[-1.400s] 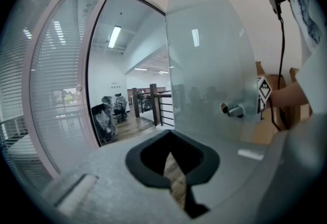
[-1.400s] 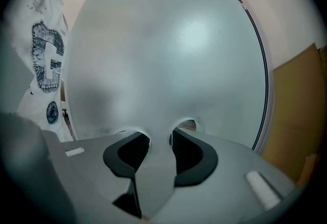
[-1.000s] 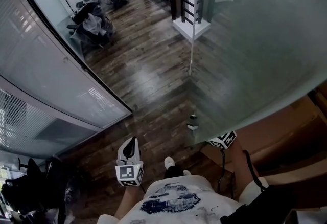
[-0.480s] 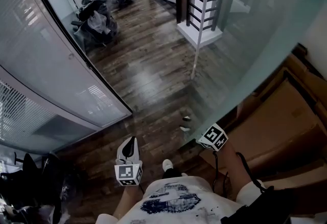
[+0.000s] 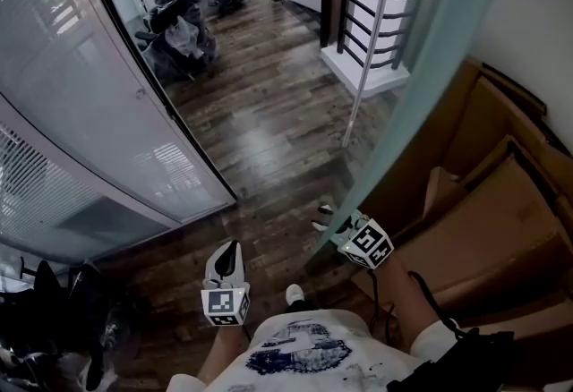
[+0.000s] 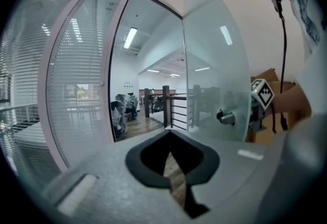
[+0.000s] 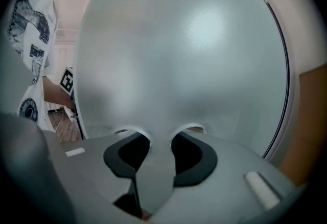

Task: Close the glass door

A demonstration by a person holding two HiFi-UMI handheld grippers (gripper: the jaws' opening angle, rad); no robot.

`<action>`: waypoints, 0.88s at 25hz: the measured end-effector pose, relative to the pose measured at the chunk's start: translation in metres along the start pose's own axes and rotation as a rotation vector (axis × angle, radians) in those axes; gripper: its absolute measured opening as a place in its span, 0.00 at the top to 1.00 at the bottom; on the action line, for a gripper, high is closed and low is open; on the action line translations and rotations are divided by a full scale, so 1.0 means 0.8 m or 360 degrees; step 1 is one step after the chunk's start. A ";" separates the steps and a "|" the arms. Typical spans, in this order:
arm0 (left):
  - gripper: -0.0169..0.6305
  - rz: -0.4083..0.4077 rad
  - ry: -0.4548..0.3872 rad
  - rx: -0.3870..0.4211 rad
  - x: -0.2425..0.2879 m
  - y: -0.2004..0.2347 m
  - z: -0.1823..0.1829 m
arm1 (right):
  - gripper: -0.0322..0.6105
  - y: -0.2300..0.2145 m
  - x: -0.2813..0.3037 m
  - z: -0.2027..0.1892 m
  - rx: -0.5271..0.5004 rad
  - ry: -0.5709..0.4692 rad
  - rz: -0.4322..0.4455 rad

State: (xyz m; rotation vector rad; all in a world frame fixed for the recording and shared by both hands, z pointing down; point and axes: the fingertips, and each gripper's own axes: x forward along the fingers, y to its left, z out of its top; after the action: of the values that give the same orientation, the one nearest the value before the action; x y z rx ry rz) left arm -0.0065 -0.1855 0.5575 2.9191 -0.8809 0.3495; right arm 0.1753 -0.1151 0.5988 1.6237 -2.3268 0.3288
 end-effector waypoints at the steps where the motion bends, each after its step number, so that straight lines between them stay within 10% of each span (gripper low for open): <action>1: 0.97 0.0007 -0.0001 -0.0005 -0.001 0.006 -0.001 | 0.74 0.000 0.005 0.003 0.0000 0.0000 -0.0004; 22: 0.97 0.0111 -0.0034 -0.0081 -0.003 0.100 -0.006 | 0.74 -0.001 0.126 0.051 0.0023 -0.0013 -0.0095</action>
State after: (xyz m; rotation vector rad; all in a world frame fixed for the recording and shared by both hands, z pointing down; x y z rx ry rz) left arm -0.0536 -0.2506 0.5620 2.8564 -0.9813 0.2963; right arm 0.1391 -0.2180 0.5965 1.7008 -2.2813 0.3277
